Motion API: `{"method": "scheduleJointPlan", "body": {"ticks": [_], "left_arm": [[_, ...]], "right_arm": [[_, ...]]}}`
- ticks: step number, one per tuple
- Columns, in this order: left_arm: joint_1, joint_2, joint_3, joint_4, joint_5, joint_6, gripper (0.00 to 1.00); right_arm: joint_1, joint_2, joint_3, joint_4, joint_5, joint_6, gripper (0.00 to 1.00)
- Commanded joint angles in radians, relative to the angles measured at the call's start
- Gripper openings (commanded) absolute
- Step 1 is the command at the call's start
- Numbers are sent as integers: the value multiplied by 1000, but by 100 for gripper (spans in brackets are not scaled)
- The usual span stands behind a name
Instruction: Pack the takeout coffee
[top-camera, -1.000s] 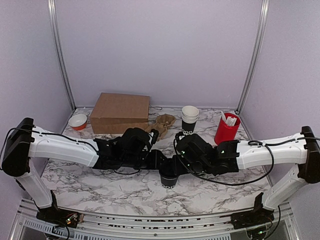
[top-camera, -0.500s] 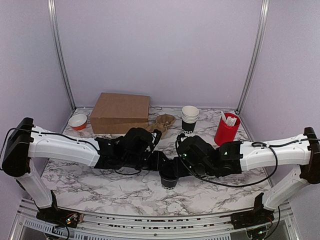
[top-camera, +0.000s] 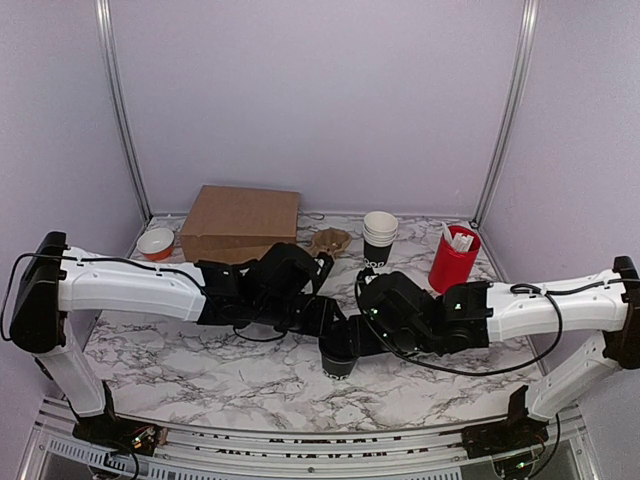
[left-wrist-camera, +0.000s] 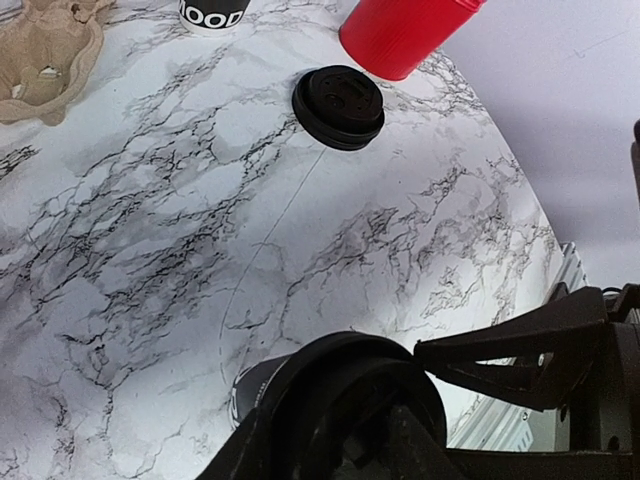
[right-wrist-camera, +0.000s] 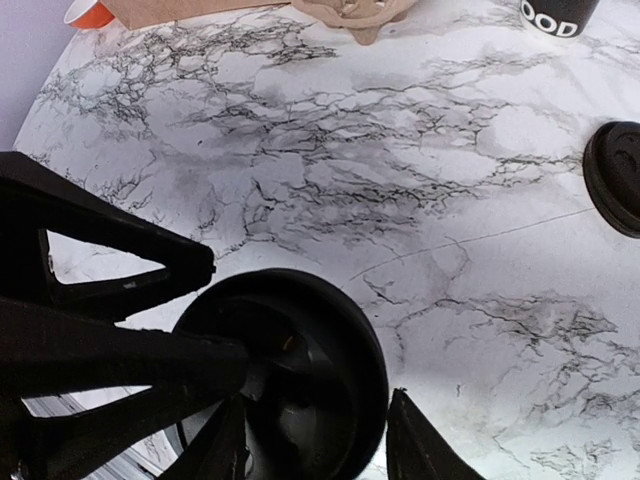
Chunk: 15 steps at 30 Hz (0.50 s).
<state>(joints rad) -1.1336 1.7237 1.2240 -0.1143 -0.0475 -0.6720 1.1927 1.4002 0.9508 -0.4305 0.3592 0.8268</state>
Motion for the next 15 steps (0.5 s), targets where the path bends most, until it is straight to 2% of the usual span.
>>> {"method": "scheduleJointPlan", "body": {"ticks": [1, 10, 15], "left_arm": [[-5, -38, 32, -57, -22, 27, 43], [-17, -148, -76, -64, 2, -5, 42], [-73, -196, -156, -64, -11, -39, 41]], "right_arm": [[8, -42, 26, -34, 37, -3, 46], [3, -67, 55, -30, -6, -125, 50], [-83, -103, 47, 14, -150, -284, 51]]}}
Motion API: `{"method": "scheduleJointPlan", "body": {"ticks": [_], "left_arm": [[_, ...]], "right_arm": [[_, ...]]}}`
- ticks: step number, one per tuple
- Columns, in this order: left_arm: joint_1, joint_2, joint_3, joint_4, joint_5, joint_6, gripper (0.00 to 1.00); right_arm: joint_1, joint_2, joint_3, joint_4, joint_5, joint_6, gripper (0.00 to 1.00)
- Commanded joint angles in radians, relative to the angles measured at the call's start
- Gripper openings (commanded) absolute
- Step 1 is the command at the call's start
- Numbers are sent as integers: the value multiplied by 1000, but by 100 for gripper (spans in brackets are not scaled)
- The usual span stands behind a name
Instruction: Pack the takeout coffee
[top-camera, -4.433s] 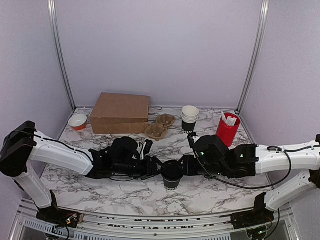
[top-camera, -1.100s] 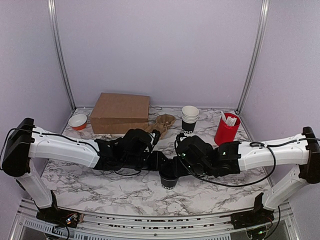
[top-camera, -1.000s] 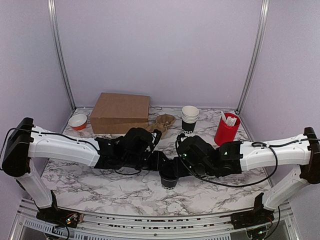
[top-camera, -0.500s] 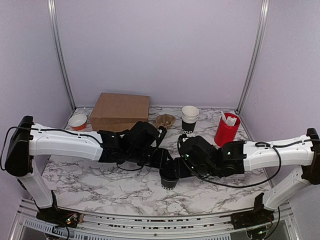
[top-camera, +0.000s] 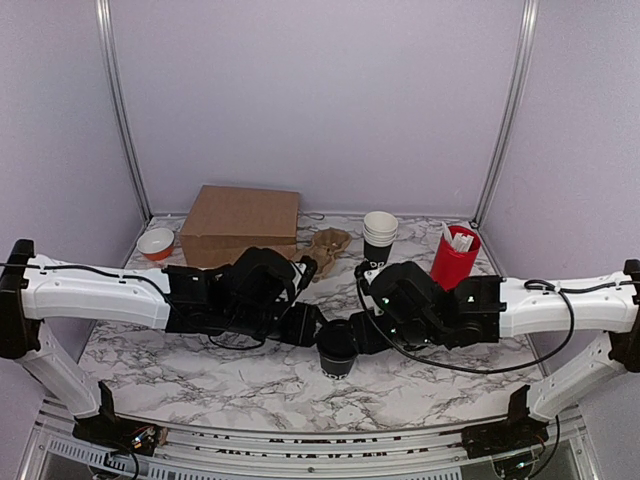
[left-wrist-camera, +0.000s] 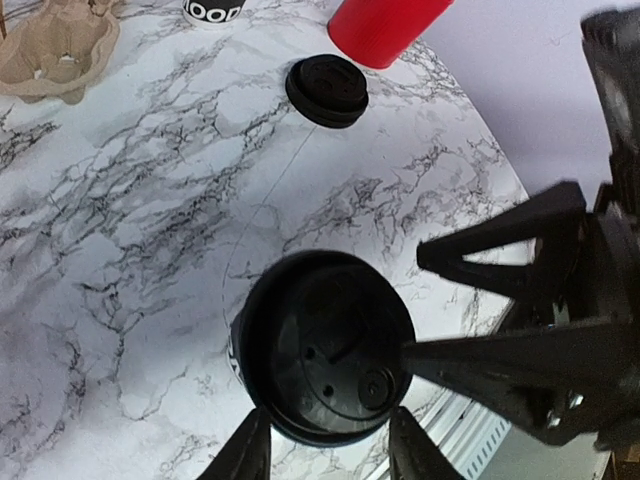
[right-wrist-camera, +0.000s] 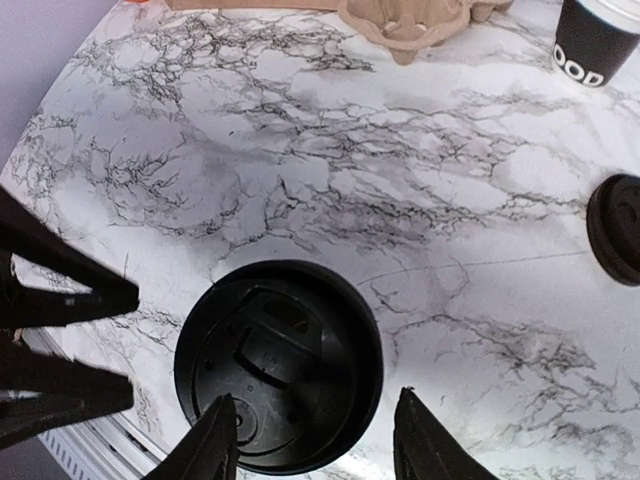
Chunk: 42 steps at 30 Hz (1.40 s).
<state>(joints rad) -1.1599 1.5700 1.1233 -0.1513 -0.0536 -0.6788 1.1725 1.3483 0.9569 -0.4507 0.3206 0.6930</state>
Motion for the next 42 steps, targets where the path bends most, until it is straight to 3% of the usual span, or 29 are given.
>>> {"method": "scheduleJointPlan", "body": {"ticks": [1, 6, 13, 18, 28, 42], "left_arm": [[-63, -47, -67, -27, -8, -41, 41], [-144, -40, -94, -18, -26, -93, 41], [-151, -33, -113, -13, -119, -157, 43], [-141, -15, -107, 2, -109, -163, 43], [-106, 13, -119, 39, -54, -156, 43], [-14, 32, -116, 48, -9, -99, 43]], "right_arm": [[-86, -62, 33, 58, -157, -180, 51], [-169, -73, 30, 150, -344, -312, 53], [-176, -5, 80, 129, -355, -422, 51], [-189, 27, 81, 126, -319, -463, 51], [-197, 90, 90, 148, -389, -473, 50], [-200, 54, 51, 123, -377, -418, 39]]}}
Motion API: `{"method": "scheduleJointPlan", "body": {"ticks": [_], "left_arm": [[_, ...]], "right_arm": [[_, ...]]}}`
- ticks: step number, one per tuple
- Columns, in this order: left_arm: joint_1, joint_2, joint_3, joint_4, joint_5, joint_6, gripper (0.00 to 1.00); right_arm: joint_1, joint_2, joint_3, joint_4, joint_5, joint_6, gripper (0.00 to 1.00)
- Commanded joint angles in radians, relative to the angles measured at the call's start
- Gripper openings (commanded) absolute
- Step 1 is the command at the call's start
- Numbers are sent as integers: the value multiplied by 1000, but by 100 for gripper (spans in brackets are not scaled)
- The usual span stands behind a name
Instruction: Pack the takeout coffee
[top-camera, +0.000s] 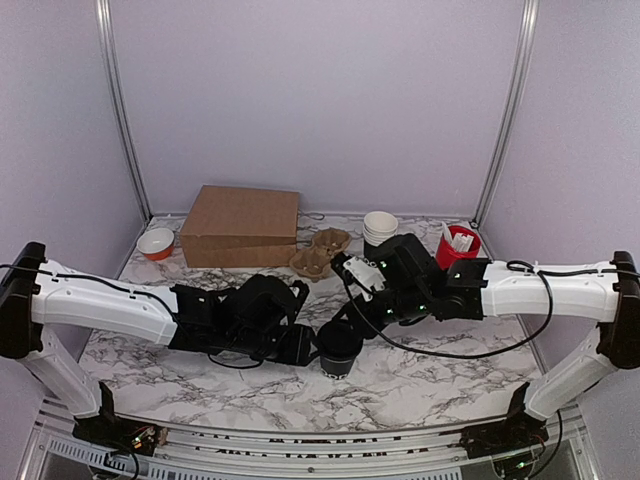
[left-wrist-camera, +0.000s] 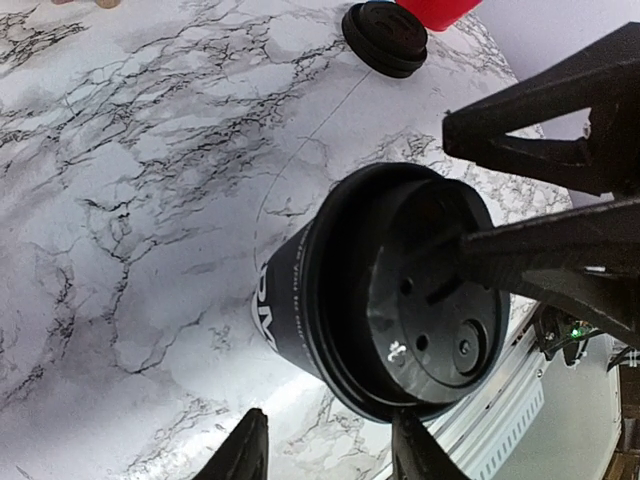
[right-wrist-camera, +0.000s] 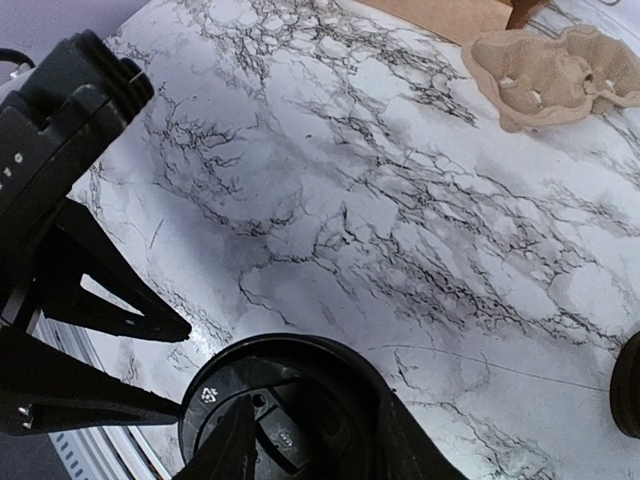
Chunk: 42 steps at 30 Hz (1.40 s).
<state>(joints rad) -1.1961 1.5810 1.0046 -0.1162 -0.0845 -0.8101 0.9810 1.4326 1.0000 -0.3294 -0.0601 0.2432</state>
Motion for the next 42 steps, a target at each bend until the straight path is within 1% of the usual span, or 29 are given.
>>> {"method": "scheduleJointPlan", "body": {"ticks": [1, 10, 15, 18, 22, 28, 36, 42], "left_arm": [[28, 26, 6, 13, 25, 36, 43], [67, 68, 49, 12, 47, 65, 42], [86, 101, 84, 13, 65, 86, 43], [97, 129, 112, 12, 74, 96, 43], [112, 162, 151, 12, 87, 108, 43], [136, 200, 185, 11, 104, 119, 42], [167, 188, 180, -3, 99, 143, 42], [180, 126, 147, -46, 40, 160, 43]], "right_arm": [[-8, -34, 2, 1, 5, 37, 39], [-8, -88, -47, -14, 37, 108, 37], [-7, -114, -52, -58, 96, 161, 37], [-7, -128, -59, -83, 149, 180, 41], [-7, -118, -44, -119, 178, 188, 44], [-8, -102, -43, -105, 170, 162, 52], [-8, -19, -13, -114, 156, 168, 51], [-8, -1, -3, -122, 177, 219, 48]]}}
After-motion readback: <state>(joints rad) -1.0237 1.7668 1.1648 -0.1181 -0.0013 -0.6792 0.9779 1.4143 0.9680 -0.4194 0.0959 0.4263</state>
